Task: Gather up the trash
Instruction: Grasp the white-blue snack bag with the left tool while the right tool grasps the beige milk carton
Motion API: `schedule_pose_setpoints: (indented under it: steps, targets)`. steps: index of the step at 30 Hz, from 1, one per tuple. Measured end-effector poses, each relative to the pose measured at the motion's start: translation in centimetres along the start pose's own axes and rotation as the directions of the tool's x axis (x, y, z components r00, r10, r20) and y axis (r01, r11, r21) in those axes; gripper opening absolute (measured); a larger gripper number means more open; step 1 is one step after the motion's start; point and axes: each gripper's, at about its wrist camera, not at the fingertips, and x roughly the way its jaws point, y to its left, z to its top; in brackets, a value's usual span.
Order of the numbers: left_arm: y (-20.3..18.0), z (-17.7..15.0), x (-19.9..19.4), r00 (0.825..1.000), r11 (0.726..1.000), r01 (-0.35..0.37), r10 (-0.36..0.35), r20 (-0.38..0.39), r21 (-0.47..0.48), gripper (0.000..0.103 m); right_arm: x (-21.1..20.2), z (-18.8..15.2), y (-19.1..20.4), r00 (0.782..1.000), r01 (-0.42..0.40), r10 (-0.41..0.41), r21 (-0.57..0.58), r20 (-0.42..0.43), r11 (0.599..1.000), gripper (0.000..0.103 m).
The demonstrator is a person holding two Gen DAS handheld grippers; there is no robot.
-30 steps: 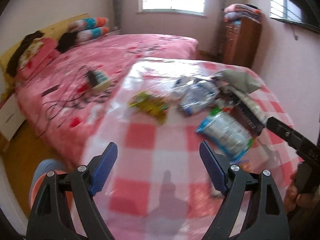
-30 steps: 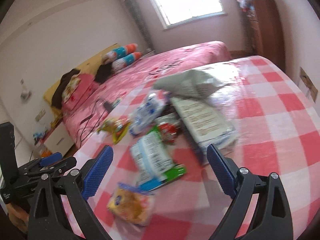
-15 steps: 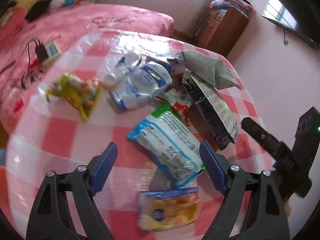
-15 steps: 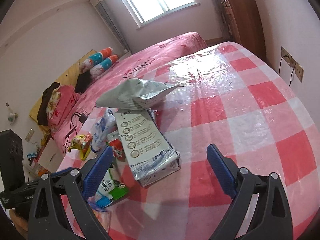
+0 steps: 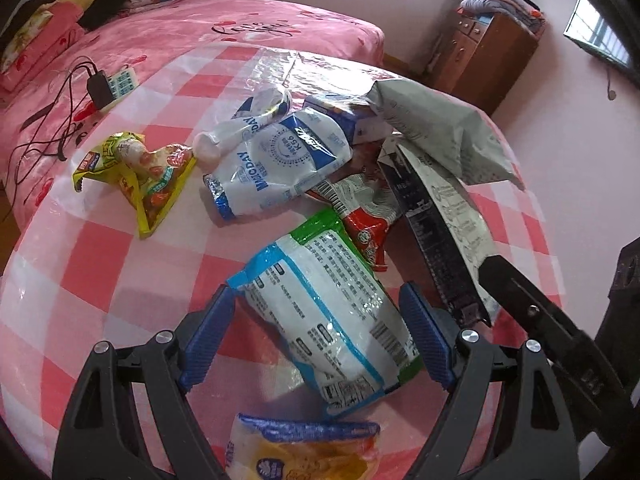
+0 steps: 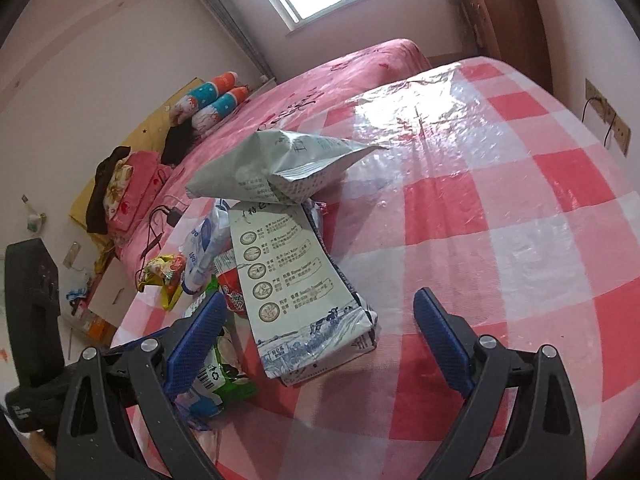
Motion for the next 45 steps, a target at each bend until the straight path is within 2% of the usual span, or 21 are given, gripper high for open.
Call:
schedule_pose_setpoints:
  steps: [7,9,14,15,17,25,30,39,45]
  targets:
    - [-0.6,0.0,0.9,0.998,0.998,-0.065,0.065,0.017,0.018,0.083,0.6,0.2,0.3,1.000,-0.013,0.013,0.001,-0.028,1.000,0.093]
    - [-0.5,-0.1,0.9,0.996,0.996,-0.088,0.088,0.022,0.008,0.075,0.8,0.3,0.4,0.999,-0.021,0.021,0.001,-0.031,1.000,0.093]
    - [0.0,-0.2,0.9,0.996,0.996,-0.091,0.091,0.022,-0.026,0.066,1.4,0.4,1.2,0.999,-0.010,0.009,-0.024,-0.040,1.000,0.093]
    - [0.1,-0.2,0.9,0.996,0.996,-0.087,0.088,0.021,-0.029,0.064,1.5,0.4,1.4,0.999,-0.005,0.004,-0.031,-0.040,0.999,0.092]
    - [0.2,-0.2,0.8,0.997,0.996,-0.078,0.078,0.019,-0.031,0.059,1.8,0.4,1.8,0.999,0.016,-0.019,-0.050,-0.043,0.999,0.083]
    - [0.9,-0.2,0.4,0.999,0.999,-0.030,0.031,0.013,-0.032,0.050,2.3,0.2,2.1,0.997,0.053,-0.056,-0.078,-0.043,0.996,0.070]
    - [1.3,-0.4,0.0,1.000,0.999,0.000,0.001,0.012,-0.032,0.045,2.4,0.0,2.4,0.996,0.066,-0.071,-0.100,-0.046,0.993,0.068]
    - [2.9,-1.1,-0.8,0.999,0.997,0.053,-0.053,0.002,-0.057,0.044,2.3,-0.5,2.8,0.997,0.049,-0.056,-0.121,-0.061,0.991,0.064]
    - [4.1,-1.6,-2.2,0.995,0.993,0.094,-0.092,0.023,-0.068,0.044,1.8,-1.4,3.2,0.997,0.025,-0.036,-0.144,-0.074,0.989,0.062]
